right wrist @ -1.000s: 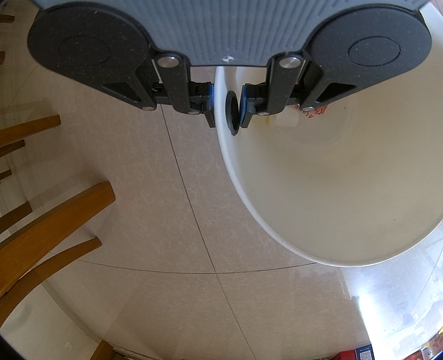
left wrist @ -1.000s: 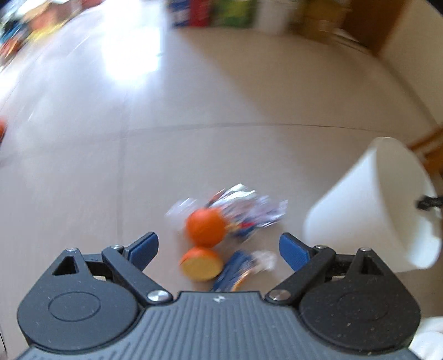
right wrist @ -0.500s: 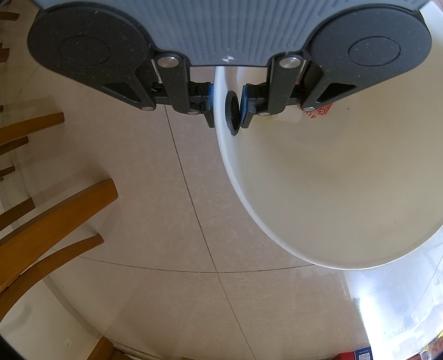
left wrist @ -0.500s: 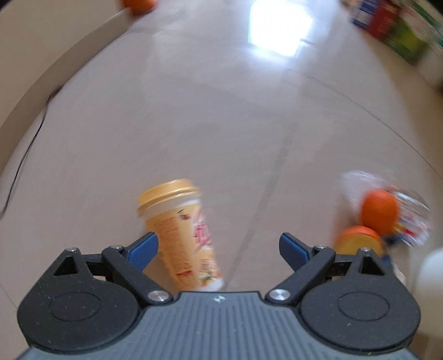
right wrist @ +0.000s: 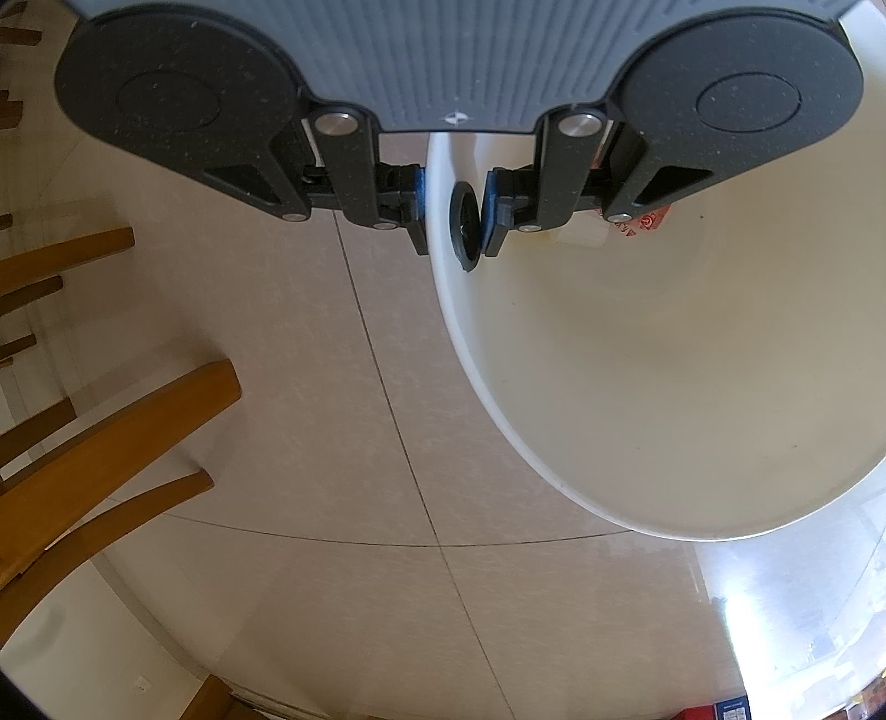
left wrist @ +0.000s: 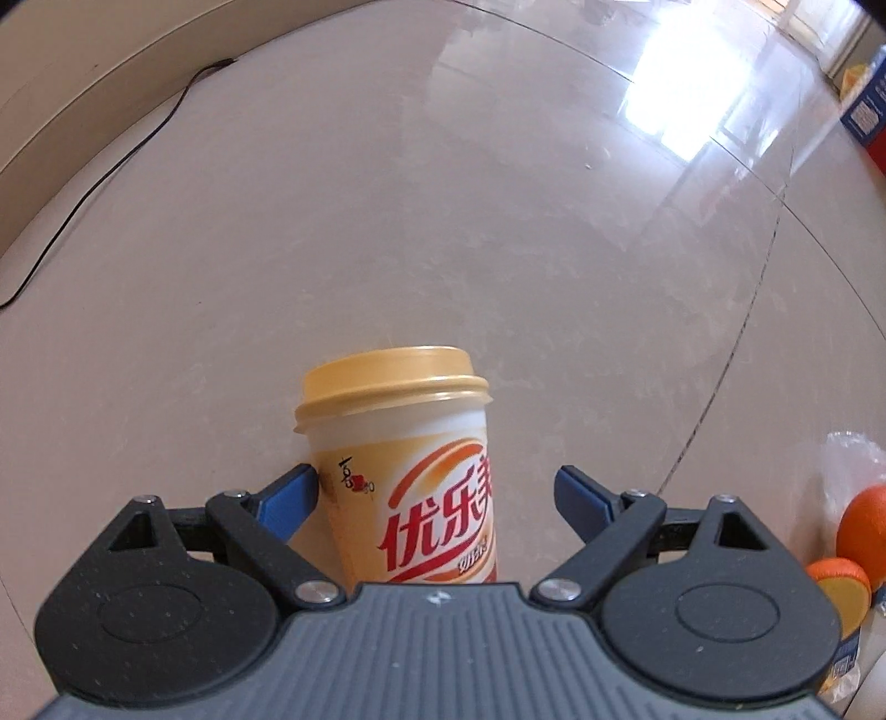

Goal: Collect trash
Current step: 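Grasp the yellow-lidded milk-tea cup with the left gripper, then carry the milk-tea cup over the bin and release it with the left gripper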

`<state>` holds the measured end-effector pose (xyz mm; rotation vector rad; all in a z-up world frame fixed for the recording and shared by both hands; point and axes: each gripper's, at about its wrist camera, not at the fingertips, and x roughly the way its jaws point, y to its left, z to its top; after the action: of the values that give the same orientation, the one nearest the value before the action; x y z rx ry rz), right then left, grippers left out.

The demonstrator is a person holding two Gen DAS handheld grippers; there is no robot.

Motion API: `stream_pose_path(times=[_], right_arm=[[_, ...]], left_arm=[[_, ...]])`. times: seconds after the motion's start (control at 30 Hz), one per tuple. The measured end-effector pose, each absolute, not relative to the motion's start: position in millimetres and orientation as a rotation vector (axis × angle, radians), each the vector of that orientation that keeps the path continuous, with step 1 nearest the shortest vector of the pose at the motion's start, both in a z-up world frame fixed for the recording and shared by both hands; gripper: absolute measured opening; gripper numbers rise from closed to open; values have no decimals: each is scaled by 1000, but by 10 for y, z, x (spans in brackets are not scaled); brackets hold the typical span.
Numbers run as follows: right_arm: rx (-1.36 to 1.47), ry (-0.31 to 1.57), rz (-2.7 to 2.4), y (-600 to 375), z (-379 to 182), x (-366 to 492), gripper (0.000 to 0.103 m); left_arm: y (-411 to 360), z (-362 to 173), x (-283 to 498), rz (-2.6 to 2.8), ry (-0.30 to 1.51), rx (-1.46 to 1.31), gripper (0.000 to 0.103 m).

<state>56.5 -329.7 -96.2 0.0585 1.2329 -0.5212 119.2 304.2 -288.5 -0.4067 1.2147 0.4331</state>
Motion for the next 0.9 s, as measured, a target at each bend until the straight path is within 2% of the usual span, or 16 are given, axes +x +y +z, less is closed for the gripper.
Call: stream_pose_path(times=[0.2,0.63,0.9], right_arm=[[65,1233,-526,-3304,-969,570,21],[58,1231,-523,-3311,-976,553,22],[59,1231,-524,-3311,-980,549,21]], left_arm=[[3052,-2982,1160,445,1252,-423,91],[3049,-3122,1213,478,1232,-467,72],[2961,-3099,1271,412,1238,-401,71]])
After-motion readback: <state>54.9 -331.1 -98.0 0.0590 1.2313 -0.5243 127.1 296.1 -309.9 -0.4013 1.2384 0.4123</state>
